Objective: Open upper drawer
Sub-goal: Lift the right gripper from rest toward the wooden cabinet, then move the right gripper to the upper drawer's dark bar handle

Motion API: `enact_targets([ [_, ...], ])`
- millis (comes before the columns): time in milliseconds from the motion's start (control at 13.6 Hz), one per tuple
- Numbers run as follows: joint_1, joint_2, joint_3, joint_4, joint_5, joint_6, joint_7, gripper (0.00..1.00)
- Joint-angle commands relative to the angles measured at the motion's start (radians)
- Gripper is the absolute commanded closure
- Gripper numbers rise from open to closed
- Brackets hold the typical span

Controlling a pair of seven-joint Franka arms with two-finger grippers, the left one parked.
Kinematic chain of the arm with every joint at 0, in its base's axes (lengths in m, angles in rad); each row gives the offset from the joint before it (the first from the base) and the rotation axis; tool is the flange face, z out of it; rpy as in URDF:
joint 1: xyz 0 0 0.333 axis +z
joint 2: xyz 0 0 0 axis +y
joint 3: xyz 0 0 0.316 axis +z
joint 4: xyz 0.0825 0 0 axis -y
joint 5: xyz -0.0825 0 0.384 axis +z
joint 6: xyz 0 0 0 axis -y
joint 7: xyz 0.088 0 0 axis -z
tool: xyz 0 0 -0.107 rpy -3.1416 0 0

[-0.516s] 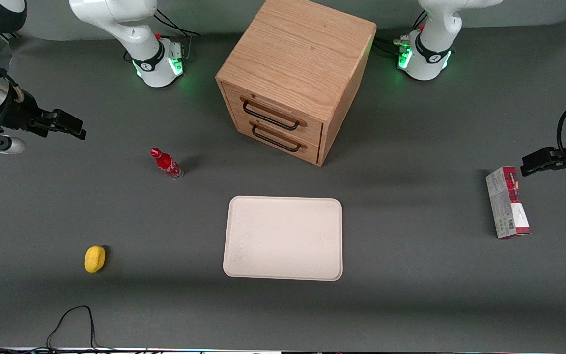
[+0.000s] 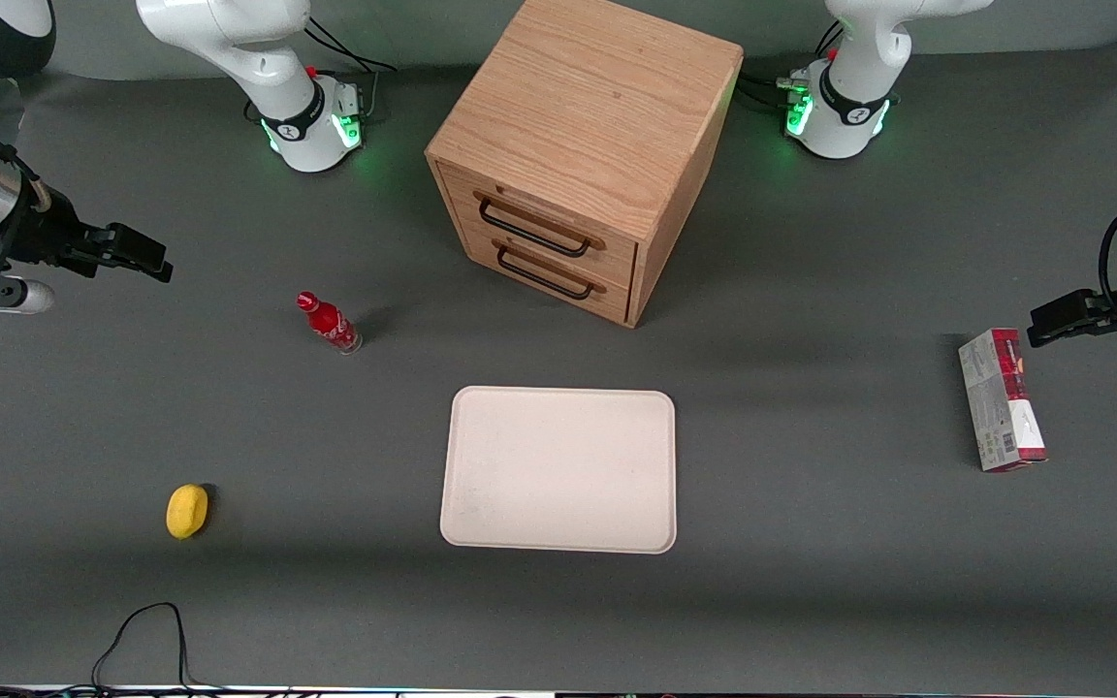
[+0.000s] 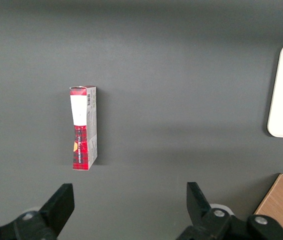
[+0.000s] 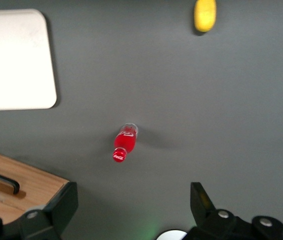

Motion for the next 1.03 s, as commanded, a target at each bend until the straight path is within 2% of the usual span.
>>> enact_targets([
  [0, 0.008, 0.035, 0.072, 0.038, 0.131, -0.043, -0.021, 0.0],
  [221, 0.009, 0.062, 0.147, 0.038, 0.314, -0.097, -0.034, 0.0],
  [295, 0.011, 0.07, 0.183, 0.038, 0.354, -0.1, -0.035, 0.0],
  [663, 0.012, 0.142, 0.465, 0.122, 0.344, -0.082, -0.035, 0.0],
  [958, 0.02, 0.246, 0.622, 0.147, 0.247, 0.062, -0.037, 0.0],
])
